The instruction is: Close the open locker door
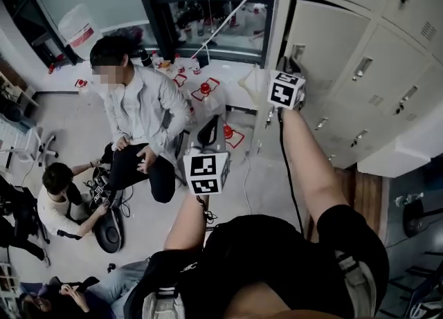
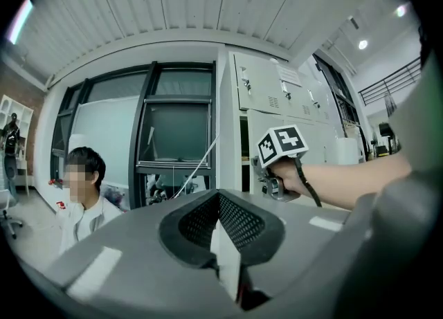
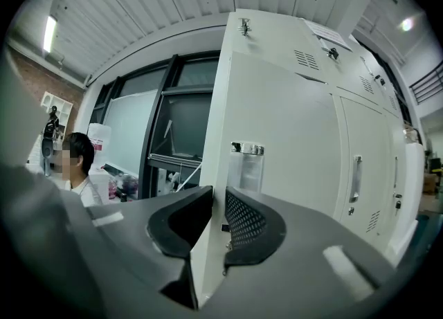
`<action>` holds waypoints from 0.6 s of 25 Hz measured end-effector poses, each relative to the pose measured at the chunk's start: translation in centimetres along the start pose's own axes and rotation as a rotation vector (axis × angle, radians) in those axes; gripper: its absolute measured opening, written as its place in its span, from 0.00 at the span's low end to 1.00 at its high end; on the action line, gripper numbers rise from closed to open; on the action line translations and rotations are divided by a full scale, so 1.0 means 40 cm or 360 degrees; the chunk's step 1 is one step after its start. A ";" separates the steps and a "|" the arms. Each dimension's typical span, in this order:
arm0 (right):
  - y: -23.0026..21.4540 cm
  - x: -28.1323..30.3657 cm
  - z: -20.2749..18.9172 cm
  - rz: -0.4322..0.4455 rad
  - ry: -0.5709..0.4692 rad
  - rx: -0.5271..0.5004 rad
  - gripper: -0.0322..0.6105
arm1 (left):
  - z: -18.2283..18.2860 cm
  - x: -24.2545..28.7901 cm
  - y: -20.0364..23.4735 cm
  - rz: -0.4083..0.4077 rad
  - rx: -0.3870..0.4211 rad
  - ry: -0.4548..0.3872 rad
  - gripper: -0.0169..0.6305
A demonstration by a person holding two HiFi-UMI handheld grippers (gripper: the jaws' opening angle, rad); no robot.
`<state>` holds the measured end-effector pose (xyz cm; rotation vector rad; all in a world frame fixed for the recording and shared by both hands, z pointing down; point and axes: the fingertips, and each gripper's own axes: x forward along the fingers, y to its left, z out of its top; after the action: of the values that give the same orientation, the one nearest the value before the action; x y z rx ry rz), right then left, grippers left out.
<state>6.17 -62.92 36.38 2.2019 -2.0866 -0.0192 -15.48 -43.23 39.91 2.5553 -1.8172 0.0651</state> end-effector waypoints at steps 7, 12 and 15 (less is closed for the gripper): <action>0.007 0.084 0.004 -0.0008 -0.0005 -0.0064 0.16 | 0.011 -0.010 0.025 0.0046 0.0028 -0.0002 0.03; -0.007 0.138 -0.007 0.0018 0.0004 -0.0035 0.16 | 0.008 -0.012 0.026 0.0063 0.0055 0.0017 0.03; -0.010 0.164 -0.009 0.0035 0.0009 -0.0082 0.16 | 0.010 -0.010 0.027 0.0071 0.0061 0.0021 0.03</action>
<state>6.98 -69.41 37.13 2.1472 -2.0829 -0.0636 -16.60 -43.22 39.49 2.5326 -1.8869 0.1180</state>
